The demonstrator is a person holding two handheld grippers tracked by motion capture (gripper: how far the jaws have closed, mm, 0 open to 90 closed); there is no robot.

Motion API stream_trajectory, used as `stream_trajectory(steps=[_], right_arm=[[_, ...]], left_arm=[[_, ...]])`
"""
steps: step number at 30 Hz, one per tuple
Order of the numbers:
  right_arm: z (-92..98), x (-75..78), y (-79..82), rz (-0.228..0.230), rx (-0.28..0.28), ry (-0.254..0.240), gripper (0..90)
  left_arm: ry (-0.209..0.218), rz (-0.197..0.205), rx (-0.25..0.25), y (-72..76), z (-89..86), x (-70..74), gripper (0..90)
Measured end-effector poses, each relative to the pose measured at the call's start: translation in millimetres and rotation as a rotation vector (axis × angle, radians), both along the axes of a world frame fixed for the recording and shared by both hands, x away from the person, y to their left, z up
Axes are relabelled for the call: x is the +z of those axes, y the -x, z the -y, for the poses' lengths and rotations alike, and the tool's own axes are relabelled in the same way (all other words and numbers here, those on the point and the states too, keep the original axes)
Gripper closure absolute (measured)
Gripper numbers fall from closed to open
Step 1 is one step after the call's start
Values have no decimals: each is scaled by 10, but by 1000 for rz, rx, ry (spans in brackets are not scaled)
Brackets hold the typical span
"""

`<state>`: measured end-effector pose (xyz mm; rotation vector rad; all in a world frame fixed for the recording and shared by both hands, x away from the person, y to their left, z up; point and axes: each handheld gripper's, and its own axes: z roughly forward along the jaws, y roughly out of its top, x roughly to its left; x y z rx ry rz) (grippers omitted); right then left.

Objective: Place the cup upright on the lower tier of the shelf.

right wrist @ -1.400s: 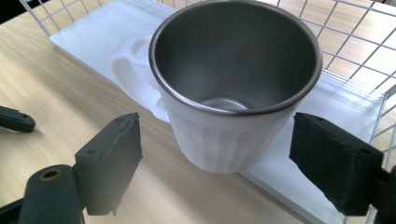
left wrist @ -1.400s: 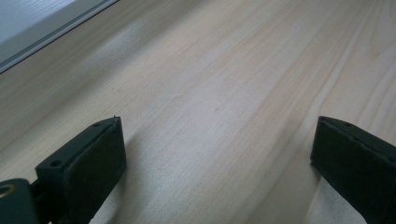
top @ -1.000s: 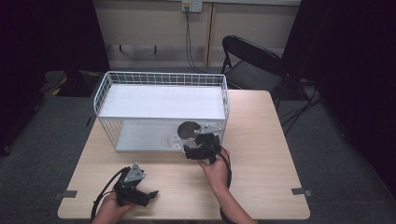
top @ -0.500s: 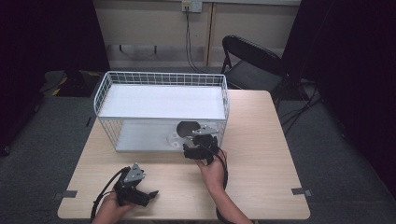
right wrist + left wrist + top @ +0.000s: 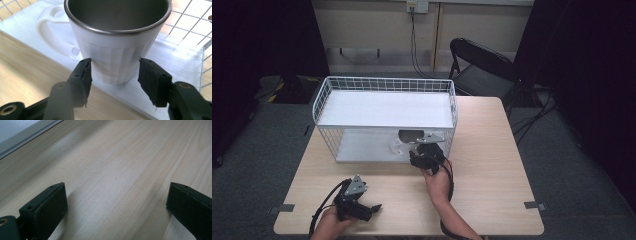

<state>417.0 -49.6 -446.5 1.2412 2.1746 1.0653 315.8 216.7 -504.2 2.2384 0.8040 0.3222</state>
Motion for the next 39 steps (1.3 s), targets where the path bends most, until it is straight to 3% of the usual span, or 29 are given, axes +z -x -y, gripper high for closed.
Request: stream_trajectory(steps=[8, 21, 25, 31, 39], right_arm=[[-16, 0, -85, -3, -7, -12, 471], [-42, -20, -100, 37, -18, -23, 522], [-25, 11, -81, 35, -14, -39, 412], [25, 96, -27, 34, 40, -33, 264], [10, 137, 55, 8, 107, -22, 165]], left_arm=[[-2, 1, 6, 9, -4, 1, 26], [0, 1, 10, 14, -4, -1, 26], [1, 1, 10, 14, -4, -1, 26], [1, 1, 10, 14, -4, -1, 26], [1, 1, 10, 14, -4, -1, 26]])
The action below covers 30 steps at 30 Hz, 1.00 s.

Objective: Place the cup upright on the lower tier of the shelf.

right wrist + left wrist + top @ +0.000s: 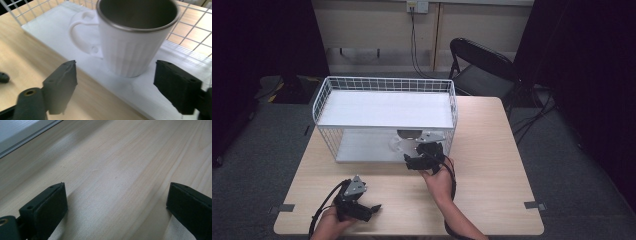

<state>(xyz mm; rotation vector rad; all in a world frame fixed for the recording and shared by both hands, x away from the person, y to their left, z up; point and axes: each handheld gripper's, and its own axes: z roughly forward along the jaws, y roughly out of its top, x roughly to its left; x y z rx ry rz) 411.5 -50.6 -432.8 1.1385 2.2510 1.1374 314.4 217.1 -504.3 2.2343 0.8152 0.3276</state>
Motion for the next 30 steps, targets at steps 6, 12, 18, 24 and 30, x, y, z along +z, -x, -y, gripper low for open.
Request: stream_trajectory(steps=[6, 12, 18, 24, 30], right_arm=[[36, -2, 64, 0, 42, 18, 133], [105, 13, 125, -5, 82, -7, 135], [138, 54, 176, 1, 119, -12, 138], [228, 74, 204, 1, 134, -18, 138], [337, 79, 261, 0, 152, -12, 139]], left_arm=[[-1, 0, 0, -1, -2, 1, 26], [0, 0, 1, 0, -1, 0, 26], [-2, 0, 0, 0, -2, 1, 26], [1, 0, 1, -1, 0, 0, 26], [1, 0, 2, -1, 0, 0, 26]])
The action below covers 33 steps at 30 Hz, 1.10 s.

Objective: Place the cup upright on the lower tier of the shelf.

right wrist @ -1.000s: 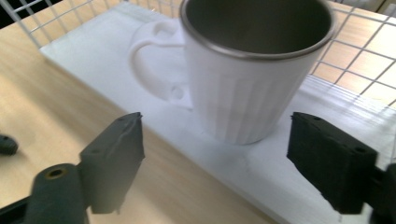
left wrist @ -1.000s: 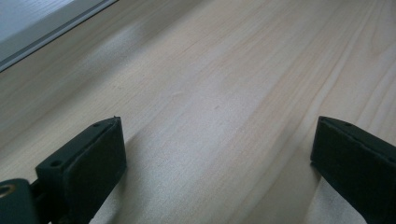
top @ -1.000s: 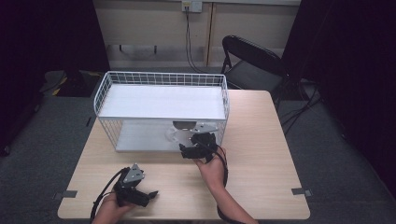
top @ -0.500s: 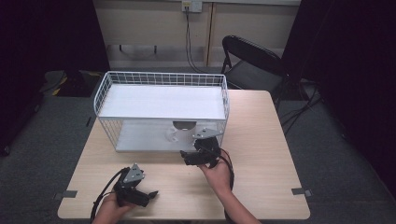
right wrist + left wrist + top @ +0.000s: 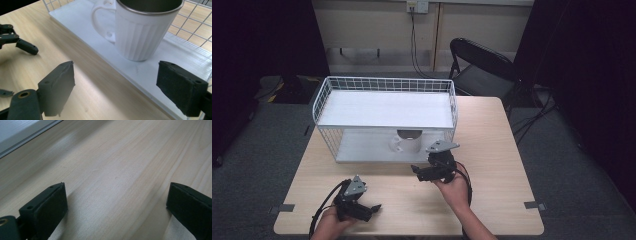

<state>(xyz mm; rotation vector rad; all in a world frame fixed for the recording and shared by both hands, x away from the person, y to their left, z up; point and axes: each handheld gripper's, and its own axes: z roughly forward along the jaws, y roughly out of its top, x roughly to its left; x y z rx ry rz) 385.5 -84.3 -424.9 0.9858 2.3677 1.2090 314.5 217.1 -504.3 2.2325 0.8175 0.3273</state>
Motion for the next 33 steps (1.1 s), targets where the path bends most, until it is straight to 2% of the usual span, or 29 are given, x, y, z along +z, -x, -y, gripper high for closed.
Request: stream_trajectory(steps=[12, 23, 33], right_arm=[[212, 61, 59, 8, 7, -19, 138], [328, 25, 112, 8, 27, -1, 139], [401, 18, 152, -5, 85, -11, 147]], left_arm=[[-1, -1, -2, -2, -1, 1, 26], [-2, 0, -4, -7, 0, 1, 24], [1, 0, 0, 2, -2, -1, 23]])
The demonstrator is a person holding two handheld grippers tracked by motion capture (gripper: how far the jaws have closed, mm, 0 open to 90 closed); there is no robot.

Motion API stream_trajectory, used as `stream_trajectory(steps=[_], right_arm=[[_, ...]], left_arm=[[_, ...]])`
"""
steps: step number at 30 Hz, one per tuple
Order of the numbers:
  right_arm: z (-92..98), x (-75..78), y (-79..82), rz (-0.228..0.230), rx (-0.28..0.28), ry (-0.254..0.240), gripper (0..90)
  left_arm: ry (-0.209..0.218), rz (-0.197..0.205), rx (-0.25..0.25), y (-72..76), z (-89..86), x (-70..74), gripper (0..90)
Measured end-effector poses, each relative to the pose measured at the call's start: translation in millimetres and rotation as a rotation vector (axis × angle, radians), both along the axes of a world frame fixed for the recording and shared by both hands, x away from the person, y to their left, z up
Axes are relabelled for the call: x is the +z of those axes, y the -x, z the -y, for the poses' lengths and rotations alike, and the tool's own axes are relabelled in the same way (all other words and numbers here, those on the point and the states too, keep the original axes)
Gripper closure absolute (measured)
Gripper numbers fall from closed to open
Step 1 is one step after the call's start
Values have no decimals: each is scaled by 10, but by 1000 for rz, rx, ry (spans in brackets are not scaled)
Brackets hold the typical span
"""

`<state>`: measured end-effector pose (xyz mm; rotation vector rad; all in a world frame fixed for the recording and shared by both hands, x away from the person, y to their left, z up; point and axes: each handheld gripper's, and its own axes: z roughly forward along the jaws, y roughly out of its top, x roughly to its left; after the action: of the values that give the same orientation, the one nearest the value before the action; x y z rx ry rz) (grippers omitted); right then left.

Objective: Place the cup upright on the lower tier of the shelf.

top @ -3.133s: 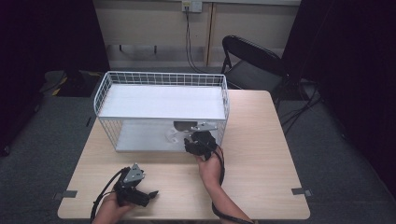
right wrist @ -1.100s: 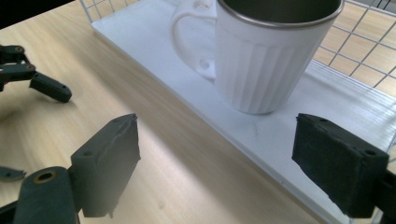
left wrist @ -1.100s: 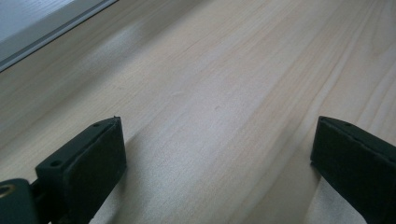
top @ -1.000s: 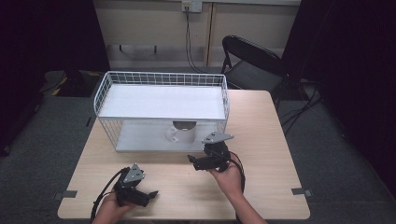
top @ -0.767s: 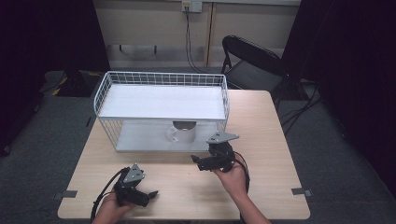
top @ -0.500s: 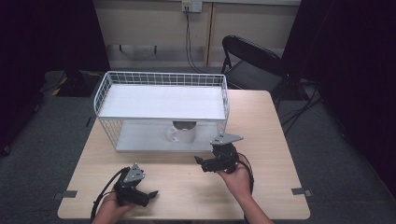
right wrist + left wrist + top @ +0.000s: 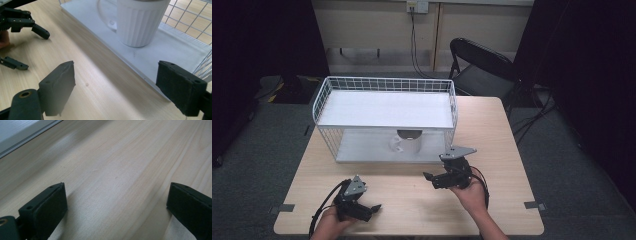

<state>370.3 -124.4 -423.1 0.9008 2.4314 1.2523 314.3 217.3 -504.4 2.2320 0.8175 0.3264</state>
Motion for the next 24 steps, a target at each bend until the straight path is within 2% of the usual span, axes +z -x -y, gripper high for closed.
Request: stream_trajectory(steps=[5, 7, 24], right_arm=[[58, -55, 22, -2, 28, 13, 147], [86, -79, 29, -14, 27, 14, 147], [341, -197, 101, -8, 45, 6, 149]], left_arm=[[-1, 0, 0, -1, 0, 0, 23], [0, 0, 0, 0, 0, 0, 23], [0, 0, 0, 0, 0, 0, 23]])
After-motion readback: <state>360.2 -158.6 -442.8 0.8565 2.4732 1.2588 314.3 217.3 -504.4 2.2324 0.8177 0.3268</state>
